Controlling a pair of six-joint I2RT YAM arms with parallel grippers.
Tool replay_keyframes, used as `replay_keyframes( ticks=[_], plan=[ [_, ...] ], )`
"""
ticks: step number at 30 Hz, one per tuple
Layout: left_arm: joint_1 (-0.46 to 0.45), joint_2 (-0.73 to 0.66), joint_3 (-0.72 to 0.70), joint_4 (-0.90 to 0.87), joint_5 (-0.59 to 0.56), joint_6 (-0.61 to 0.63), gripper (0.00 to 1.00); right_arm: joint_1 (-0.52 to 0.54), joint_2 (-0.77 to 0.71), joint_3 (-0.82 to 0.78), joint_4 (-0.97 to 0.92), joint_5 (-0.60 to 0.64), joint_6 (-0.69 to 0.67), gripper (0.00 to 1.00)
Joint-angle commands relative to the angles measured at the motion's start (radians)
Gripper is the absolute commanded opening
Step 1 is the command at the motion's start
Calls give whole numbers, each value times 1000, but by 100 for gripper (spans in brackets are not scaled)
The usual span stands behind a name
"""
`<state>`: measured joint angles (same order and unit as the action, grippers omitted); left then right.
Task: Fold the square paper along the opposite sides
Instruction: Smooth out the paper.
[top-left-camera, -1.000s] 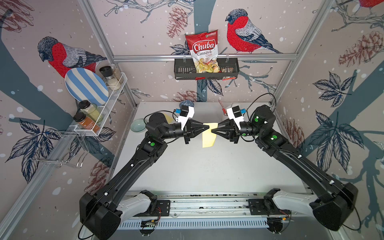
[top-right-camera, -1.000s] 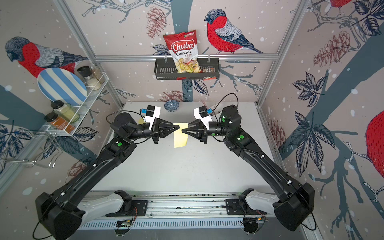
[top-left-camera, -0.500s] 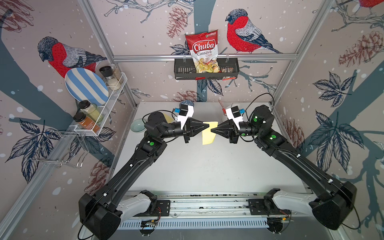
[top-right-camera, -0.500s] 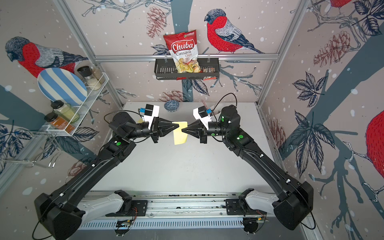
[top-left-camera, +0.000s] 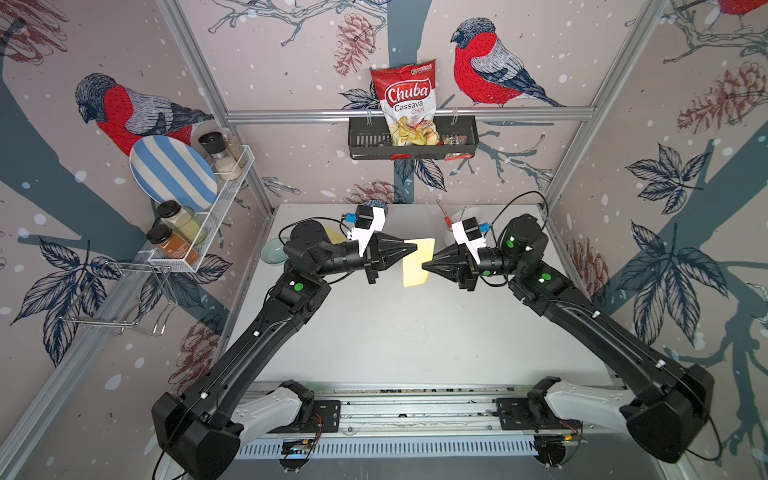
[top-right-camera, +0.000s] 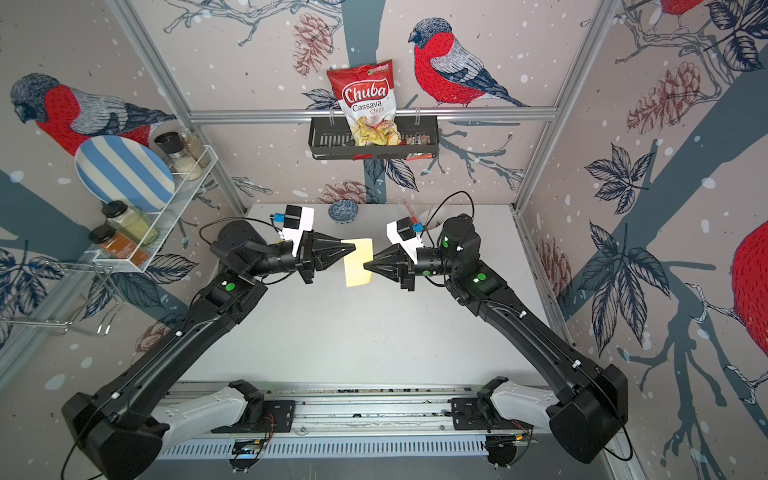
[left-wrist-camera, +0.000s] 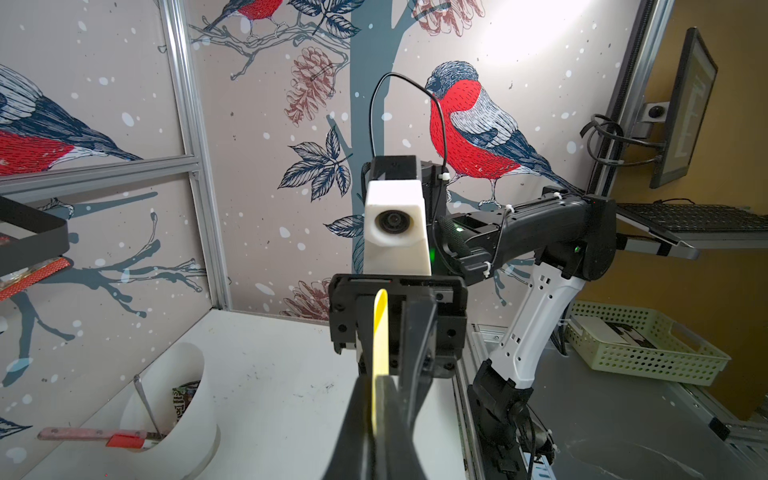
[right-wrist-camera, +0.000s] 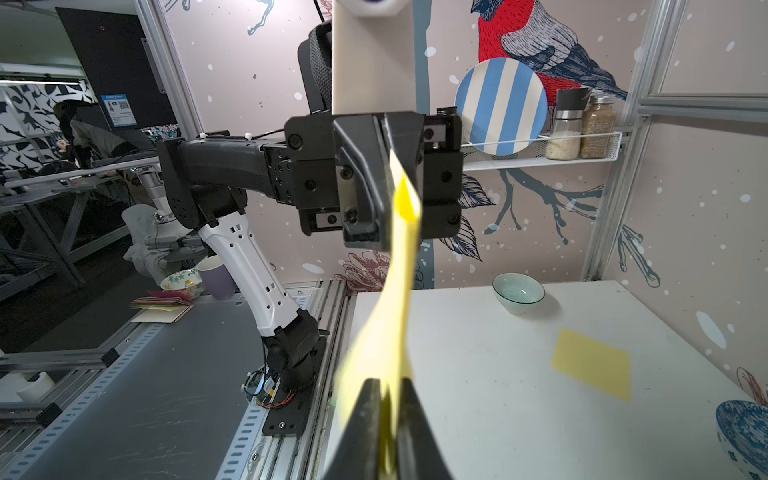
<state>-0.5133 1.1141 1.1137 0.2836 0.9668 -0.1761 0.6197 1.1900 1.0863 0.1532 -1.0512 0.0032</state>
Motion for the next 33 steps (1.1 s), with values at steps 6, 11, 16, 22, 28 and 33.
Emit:
replay_keyframes(
  ticks=[6,11,16,22,28,33],
  plan=[
    [1,-7,21,37,-4,12,0,5,-14,-16,14,-10,-9,15],
    [-1,-8,25,39,-5,9,0,9,-14,-22,11,-15,-14,0],
    [1,-11,33,39,-7,12,0,10,-12,-28,12,-7,-14,2],
    [1,-10,42,31,-9,19,0,13,-17,-40,11,-4,-19,11],
    [1,-12,49,21,-12,23,0,14,-20,-52,11,1,-21,0],
    [1,-13,44,16,-16,27,0,14,-34,-62,17,20,-19,13]
  ],
)
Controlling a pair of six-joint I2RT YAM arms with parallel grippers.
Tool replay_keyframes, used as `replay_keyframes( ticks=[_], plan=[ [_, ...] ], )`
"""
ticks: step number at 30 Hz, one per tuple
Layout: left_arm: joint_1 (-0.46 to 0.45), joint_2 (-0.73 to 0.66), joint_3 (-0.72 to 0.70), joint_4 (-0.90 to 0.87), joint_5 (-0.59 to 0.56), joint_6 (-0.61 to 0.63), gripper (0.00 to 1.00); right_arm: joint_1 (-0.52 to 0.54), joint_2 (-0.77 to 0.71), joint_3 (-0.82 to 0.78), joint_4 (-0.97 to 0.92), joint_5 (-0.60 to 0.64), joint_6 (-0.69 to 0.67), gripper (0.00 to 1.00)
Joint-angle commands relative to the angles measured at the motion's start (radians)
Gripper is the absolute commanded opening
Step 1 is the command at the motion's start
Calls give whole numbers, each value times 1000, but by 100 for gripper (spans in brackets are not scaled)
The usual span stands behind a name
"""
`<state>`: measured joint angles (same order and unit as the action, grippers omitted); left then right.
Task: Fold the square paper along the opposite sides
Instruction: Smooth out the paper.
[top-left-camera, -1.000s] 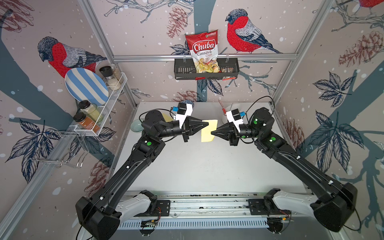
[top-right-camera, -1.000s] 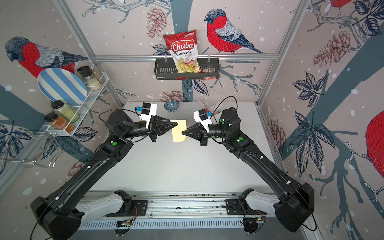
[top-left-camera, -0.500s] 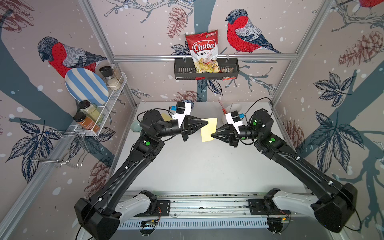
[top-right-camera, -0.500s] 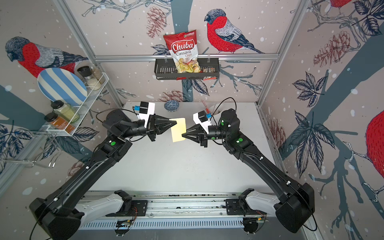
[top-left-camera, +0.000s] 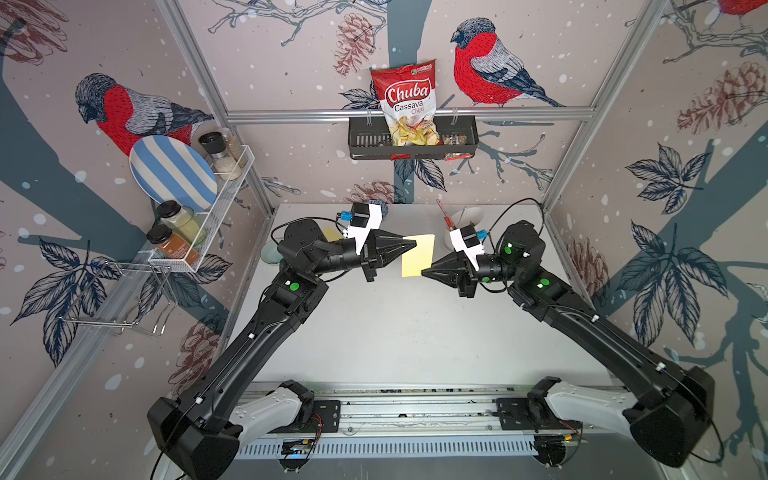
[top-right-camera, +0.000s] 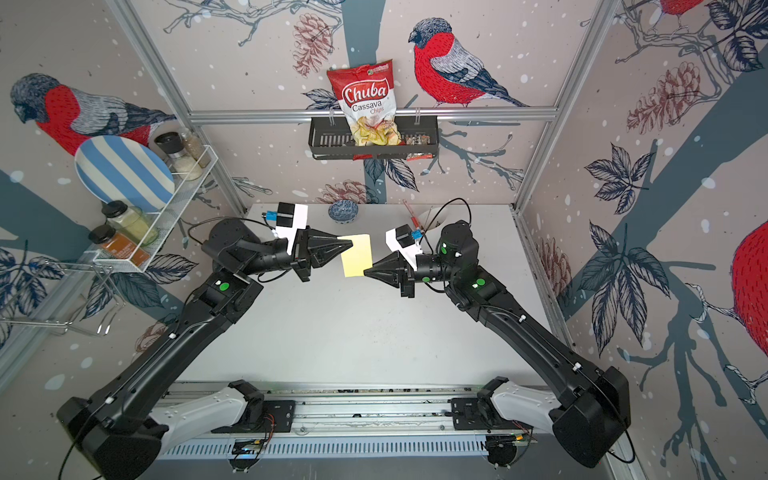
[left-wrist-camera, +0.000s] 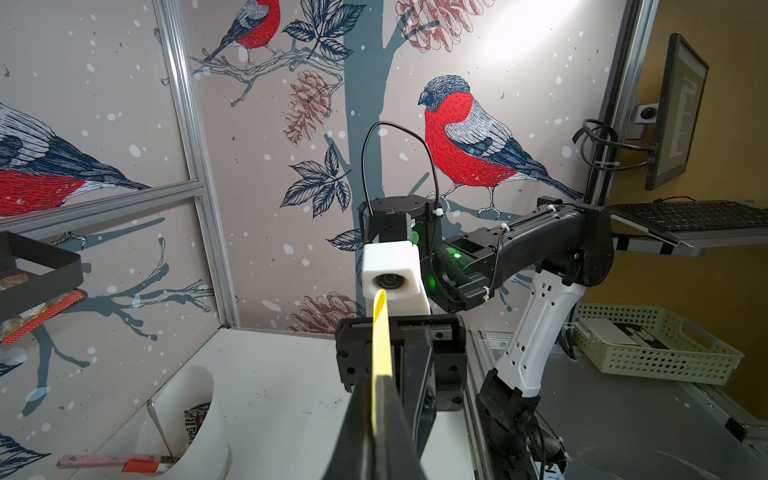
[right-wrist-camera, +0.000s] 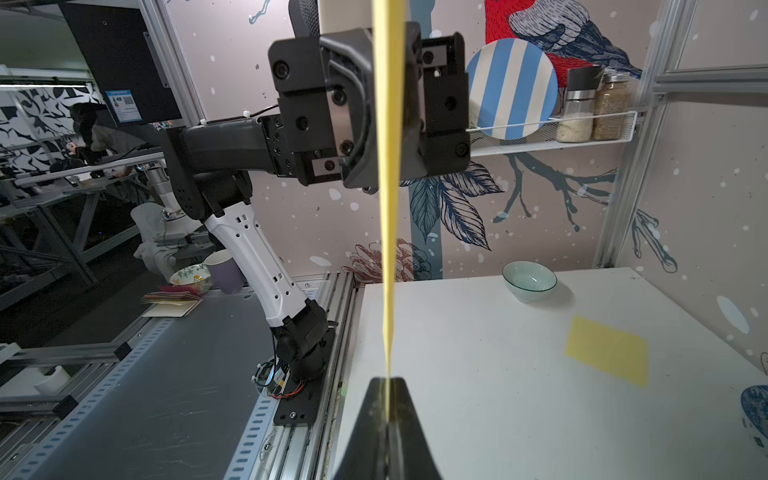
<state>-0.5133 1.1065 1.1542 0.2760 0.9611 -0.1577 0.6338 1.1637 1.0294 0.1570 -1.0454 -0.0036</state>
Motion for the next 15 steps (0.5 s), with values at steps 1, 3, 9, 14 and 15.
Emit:
replay_keyframes(
  ticks=[1,3,9,14,15],
  plan=[
    [2,-8,3,23,-12,10,0,0,-9,-7,14,14,-10,16],
    [1,-7,2,21,-12,9,0,0,-9,-9,16,16,-6,0],
    [2,-13,3,19,-15,13,0,0,-17,-15,10,16,-9,0],
    [1,-16,3,18,-16,13,0,0,-22,-20,5,19,-11,0],
    [1,-18,3,16,-18,13,0,0,-24,-22,3,12,-14,0]
  ],
)
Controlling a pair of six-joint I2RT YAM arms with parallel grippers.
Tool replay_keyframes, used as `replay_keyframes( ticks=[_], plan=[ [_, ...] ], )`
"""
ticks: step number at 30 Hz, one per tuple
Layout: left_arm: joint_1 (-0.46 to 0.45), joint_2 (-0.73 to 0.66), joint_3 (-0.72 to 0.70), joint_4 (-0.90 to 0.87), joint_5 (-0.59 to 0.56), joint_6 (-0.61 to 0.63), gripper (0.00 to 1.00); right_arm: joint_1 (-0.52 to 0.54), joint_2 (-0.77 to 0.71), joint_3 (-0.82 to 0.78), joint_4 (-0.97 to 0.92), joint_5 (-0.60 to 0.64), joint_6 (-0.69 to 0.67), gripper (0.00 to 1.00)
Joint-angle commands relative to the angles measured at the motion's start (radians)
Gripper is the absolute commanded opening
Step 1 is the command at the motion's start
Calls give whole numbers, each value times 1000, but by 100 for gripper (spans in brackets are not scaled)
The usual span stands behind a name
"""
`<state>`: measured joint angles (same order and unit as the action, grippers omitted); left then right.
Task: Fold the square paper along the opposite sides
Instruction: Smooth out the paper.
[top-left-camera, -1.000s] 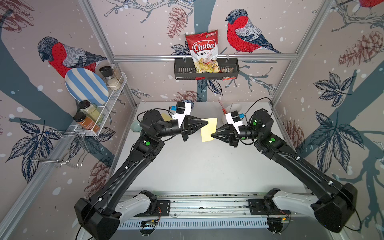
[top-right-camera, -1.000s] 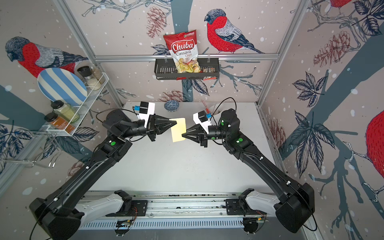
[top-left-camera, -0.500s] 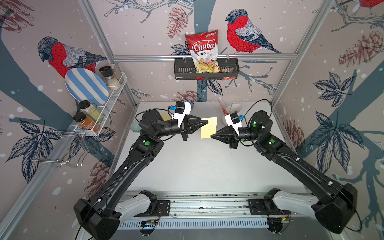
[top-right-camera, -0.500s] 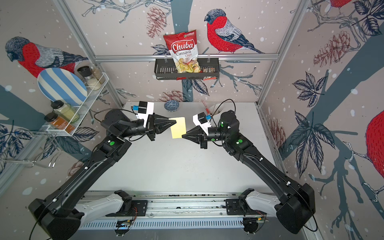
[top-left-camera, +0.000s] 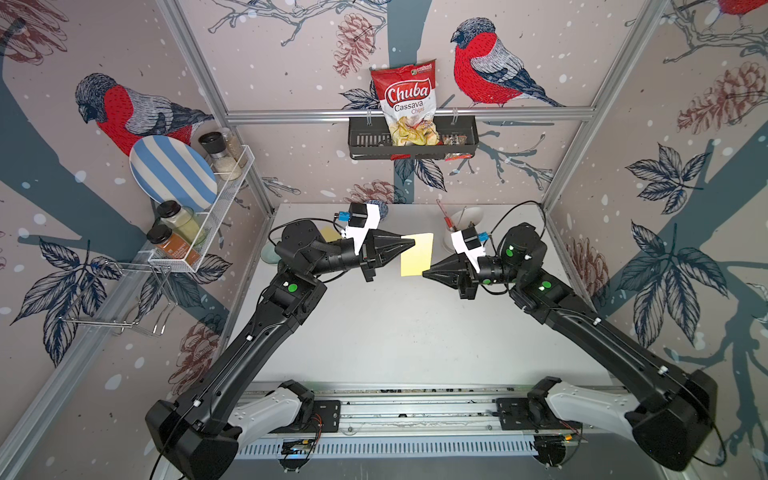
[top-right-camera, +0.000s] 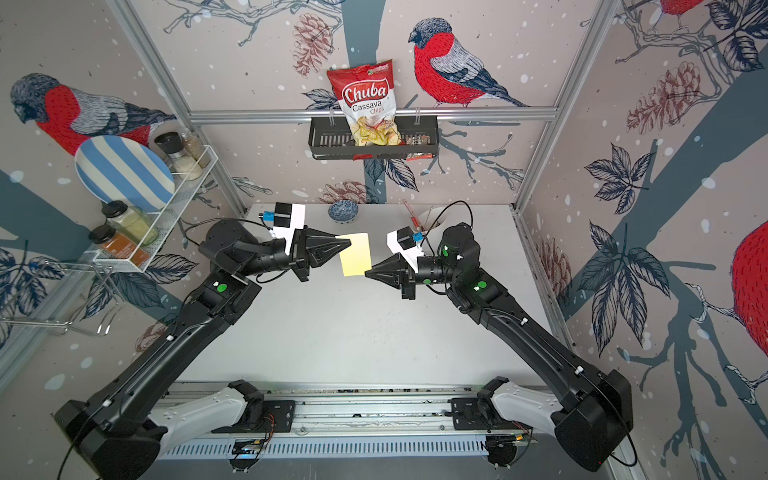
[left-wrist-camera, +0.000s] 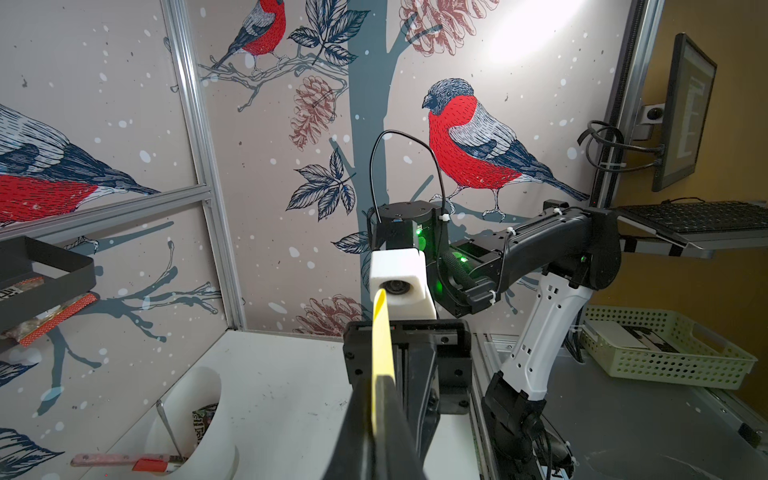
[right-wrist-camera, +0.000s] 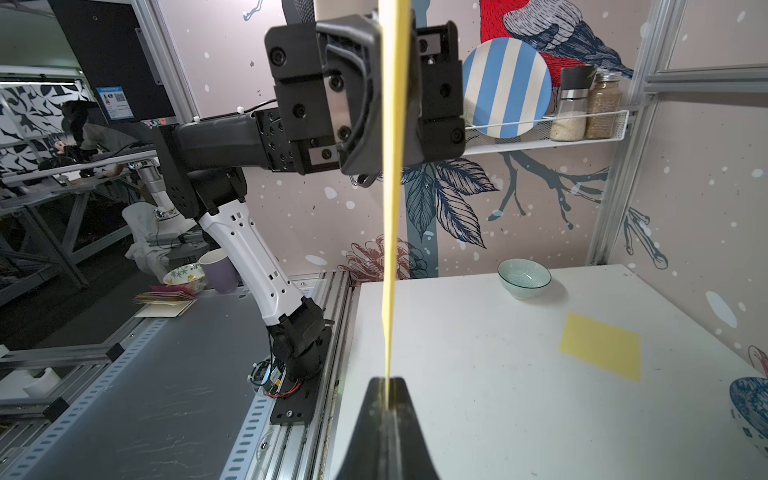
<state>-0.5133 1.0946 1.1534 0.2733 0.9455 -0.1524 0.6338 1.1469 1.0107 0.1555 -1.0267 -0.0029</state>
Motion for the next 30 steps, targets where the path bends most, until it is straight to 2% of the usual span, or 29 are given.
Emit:
replay_keyframes(
  ticks=[1,3,6,8,12,14,15,16,17,20,22,23,24,29,30],
  plan=[
    [1,-7,3,20,-3,7,0,0,-7,-6,4,-10,-14,0],
    [0,-9,6,17,-4,8,0,0,-10,-6,4,-3,-14,0],
    [1,-11,7,18,-5,6,0,0,-14,-10,3,0,-16,10],
    [1,-11,8,17,-5,7,0,0,-14,-11,0,2,-16,0],
    [2,-14,9,18,-7,5,0,1,-19,-15,-5,0,-21,0],
    [1,-13,10,18,-7,4,0,0,-23,-17,-8,6,-23,10],
    [1,-12,9,18,-7,5,0,0,-25,-19,-7,7,-23,11],
    [1,-12,10,19,-8,3,0,0,-26,-20,-8,8,-23,1],
    [1,-12,11,20,-9,2,0,0,-25,-20,-11,8,-24,0],
    [2,-12,11,22,-9,1,0,1,-28,-23,-12,9,-26,0],
    [1,-12,10,24,-9,1,0,0,-30,-26,-14,12,-29,10],
    [1,-13,10,24,-8,1,0,0,-31,-27,-13,13,-29,10],
    [2,-12,10,27,-8,-1,0,0,-31,-28,-14,16,-28,0],
    [1,-10,8,29,-9,-1,0,0,-34,-31,-20,20,-32,0],
    [1,-11,8,29,-8,-1,0,0,-35,-32,-20,20,-34,3]
  ],
)
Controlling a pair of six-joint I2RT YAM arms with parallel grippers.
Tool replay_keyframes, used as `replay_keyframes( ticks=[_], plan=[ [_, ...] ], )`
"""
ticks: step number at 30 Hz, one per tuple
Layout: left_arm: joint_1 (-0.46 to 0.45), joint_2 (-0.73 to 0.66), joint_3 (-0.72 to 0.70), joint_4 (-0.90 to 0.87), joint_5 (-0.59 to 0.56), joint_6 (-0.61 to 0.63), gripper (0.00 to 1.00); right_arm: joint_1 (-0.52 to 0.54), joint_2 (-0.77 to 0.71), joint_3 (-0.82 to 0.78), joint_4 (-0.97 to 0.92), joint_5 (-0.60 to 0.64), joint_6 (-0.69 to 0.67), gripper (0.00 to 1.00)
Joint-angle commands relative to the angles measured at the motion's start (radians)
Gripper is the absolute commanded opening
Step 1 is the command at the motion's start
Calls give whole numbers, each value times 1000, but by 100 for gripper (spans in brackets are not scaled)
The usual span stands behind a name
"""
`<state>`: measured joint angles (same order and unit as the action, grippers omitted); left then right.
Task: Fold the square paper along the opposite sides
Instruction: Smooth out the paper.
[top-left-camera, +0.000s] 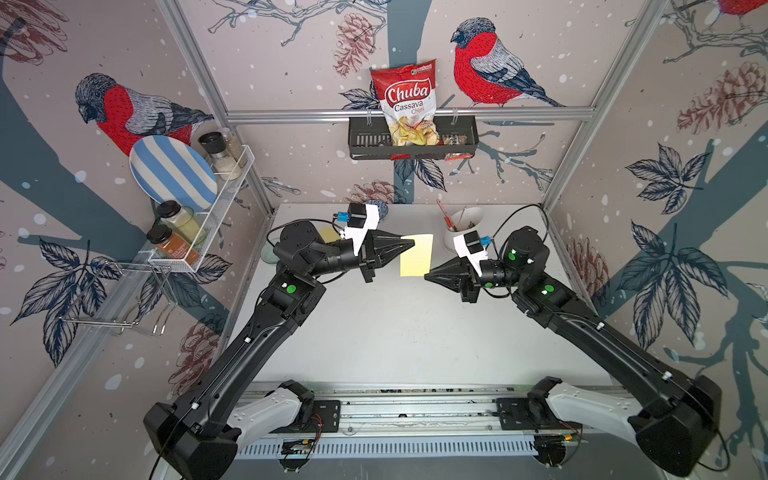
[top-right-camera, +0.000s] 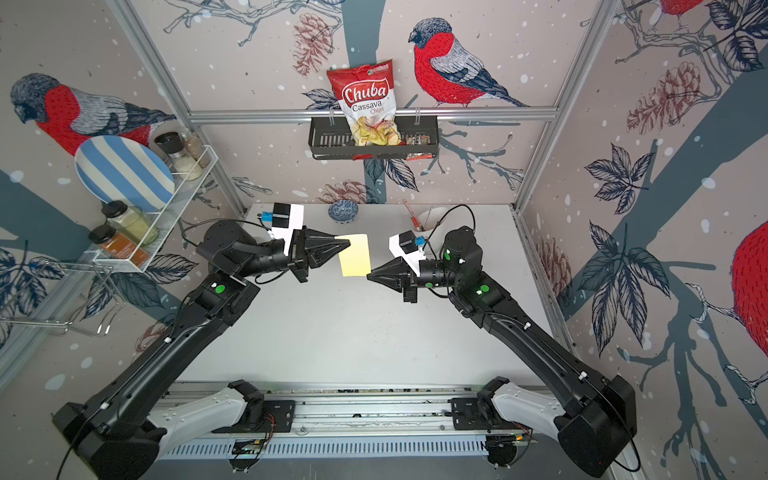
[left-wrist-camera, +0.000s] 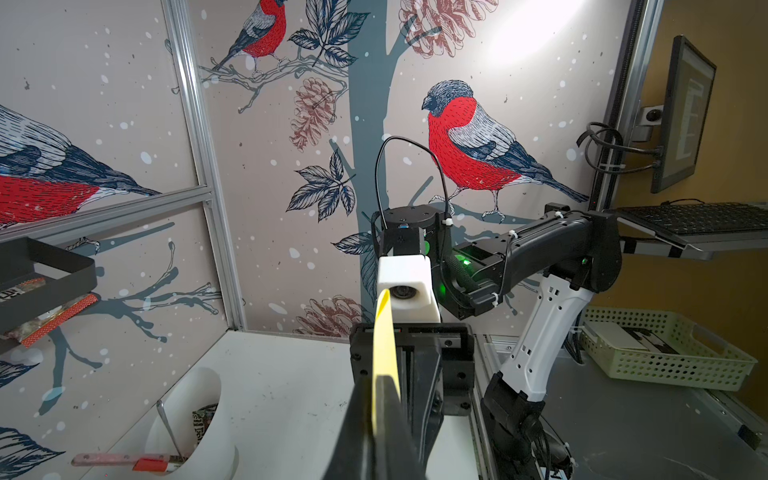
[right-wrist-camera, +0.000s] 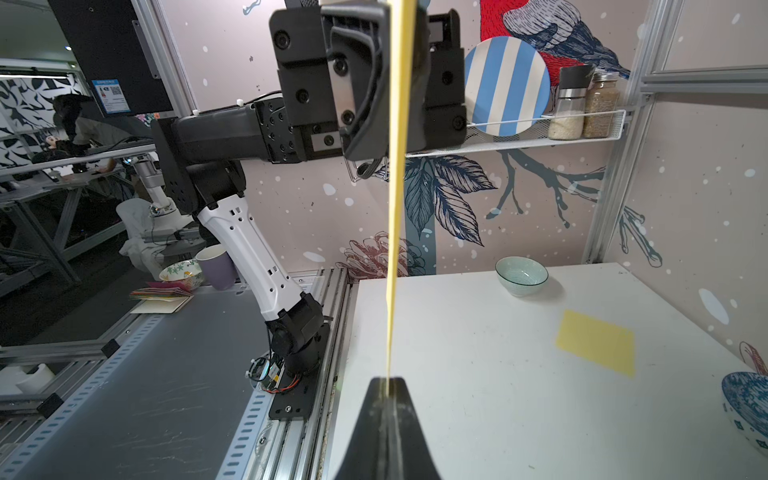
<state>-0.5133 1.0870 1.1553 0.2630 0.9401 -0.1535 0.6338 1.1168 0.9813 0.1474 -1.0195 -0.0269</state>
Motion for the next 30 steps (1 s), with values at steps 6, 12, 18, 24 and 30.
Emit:
replay_keyframes(
  ticks=[6,12,18,24,30],
  plan=[
    [0,-2,5,42,-3,-2,0,0,-5,-7,-14,11,-13,0],
    [1,-3,5,43,-3,-1,0,-1,-8,-12,-15,23,-14,0],
    [2,-4,3,43,-6,-2,0,-3,-17,-24,-16,36,-14,1],
    [0,-3,2,41,-7,-1,0,-6,-29,-36,-23,38,-15,37],
    [2,-2,-5,38,-7,0,0,-15,-54,-37,-24,39,-13,57]
  ],
)
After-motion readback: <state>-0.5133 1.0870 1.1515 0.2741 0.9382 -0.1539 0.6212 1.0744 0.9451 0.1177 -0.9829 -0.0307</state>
